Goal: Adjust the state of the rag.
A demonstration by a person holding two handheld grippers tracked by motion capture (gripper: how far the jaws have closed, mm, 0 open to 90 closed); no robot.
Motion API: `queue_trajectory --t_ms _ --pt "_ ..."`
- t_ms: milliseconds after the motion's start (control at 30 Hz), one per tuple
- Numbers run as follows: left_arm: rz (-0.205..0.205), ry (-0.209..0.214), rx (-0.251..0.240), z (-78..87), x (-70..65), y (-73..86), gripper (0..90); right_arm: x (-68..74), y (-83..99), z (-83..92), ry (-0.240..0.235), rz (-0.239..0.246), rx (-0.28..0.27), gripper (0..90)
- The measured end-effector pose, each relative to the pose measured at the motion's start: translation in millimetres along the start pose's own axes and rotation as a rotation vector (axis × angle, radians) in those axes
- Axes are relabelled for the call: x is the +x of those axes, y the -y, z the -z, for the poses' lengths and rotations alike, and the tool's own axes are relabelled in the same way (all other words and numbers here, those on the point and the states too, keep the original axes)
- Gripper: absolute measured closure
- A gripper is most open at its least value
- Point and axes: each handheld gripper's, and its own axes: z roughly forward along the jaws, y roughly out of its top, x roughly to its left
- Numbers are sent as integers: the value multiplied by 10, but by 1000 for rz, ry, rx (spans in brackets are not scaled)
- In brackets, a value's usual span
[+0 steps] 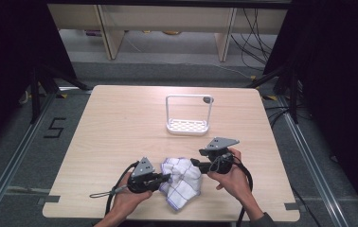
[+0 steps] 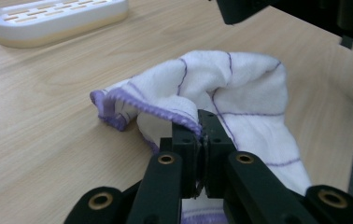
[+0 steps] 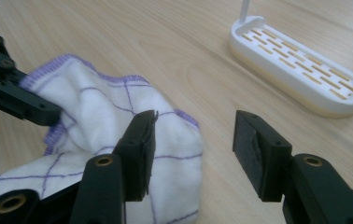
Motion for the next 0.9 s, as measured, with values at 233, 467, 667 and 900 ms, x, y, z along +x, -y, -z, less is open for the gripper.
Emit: queue_trajectory --t_ms 233,467,667,900 --pt "-46 35 92 257 340 -2 860 -63 -82 -152 14 31 32 514" --pt "-52 0 136 307 490 86 857 -24 -254 -640 -44 92 118 551" --pt "-58 -4 149 276 518 125 856 23 -288 -988 -106 104 179 586" --pt "-59 -10 159 275 535 136 856 35 -232 -1129 -143 130 244 751"
